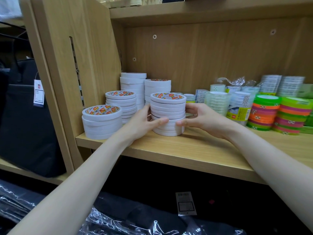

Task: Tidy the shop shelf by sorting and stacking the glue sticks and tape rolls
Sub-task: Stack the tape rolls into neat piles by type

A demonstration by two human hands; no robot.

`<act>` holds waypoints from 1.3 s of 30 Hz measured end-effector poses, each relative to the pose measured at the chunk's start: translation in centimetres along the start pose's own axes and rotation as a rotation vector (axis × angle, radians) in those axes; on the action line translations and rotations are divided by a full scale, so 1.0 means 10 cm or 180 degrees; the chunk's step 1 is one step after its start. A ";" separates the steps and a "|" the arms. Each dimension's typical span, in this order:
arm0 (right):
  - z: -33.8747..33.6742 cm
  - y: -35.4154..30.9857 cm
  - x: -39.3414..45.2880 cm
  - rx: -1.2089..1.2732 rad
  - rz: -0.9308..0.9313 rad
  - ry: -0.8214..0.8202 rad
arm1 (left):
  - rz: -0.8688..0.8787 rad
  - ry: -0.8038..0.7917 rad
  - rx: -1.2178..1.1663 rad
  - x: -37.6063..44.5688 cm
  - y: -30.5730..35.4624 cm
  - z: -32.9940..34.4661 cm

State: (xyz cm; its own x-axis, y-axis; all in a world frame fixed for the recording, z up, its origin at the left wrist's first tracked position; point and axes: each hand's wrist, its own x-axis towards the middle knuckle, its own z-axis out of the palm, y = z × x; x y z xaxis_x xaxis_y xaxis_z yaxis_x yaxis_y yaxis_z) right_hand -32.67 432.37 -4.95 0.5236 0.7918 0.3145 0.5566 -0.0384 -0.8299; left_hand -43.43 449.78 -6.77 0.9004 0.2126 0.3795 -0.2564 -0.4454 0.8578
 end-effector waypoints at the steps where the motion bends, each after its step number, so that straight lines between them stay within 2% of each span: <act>1: 0.00 0.00 0.00 -0.0001 -0.0012 0.0011 | -0.0017 0.0049 0.0016 0.00 0.00 0.00; 4: 0.00 0.00 0.00 0.0031 -0.0007 0.0010 | -0.0038 0.0164 0.0053 0.00 0.02 0.00; 13: -0.01 -0.01 -0.02 0.0130 0.0122 0.0040 | -0.0227 0.0055 -0.0472 -0.03 0.02 -0.03; 19: -0.01 -0.02 -0.03 0.0161 0.0176 0.0037 | -0.0228 0.0126 -0.0539 -0.01 0.02 -0.03; 23: 0.04 -0.05 -0.03 0.0266 0.0184 0.0007 | -0.0143 -0.0037 -0.0077 -0.03 0.00 -0.03; 28: 0.06 -0.09 -0.04 0.0290 0.0276 0.0071 | -0.0211 0.0064 0.0210 -0.03 0.02 -0.03; 30: 0.06 -0.07 -0.05 -0.0029 0.0304 0.0108 | -0.0261 0.0042 0.0437 -0.04 0.04 -0.04; 32: 0.10 -0.04 -0.04 -0.0819 0.0256 0.0247 | -0.0423 0.0133 0.0789 -0.07 0.05 -0.05; 34: 0.17 -0.02 0.01 -0.1407 0.0251 0.0429 | -0.0508 0.0320 0.0792 -0.13 0.04 -0.06; 37: 0.33 -0.04 0.14 -0.1650 0.0263 0.0592 | -0.0270 0.0465 0.0568 -0.22 0.03 -0.07; 39: 0.45 -0.05 0.28 -0.1705 0.0333 0.0646 | -0.0234 0.0665 0.0761 -0.27 0.03 -0.11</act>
State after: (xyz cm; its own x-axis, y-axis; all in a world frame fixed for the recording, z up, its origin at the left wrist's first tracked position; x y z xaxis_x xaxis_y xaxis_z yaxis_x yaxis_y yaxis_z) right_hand -34.35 437.32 -5.73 0.6771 0.6366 0.3691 0.7162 -0.4550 -0.5291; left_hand -46.32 450.02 -7.11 0.8155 0.4146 0.4037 -0.0812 -0.6087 0.7892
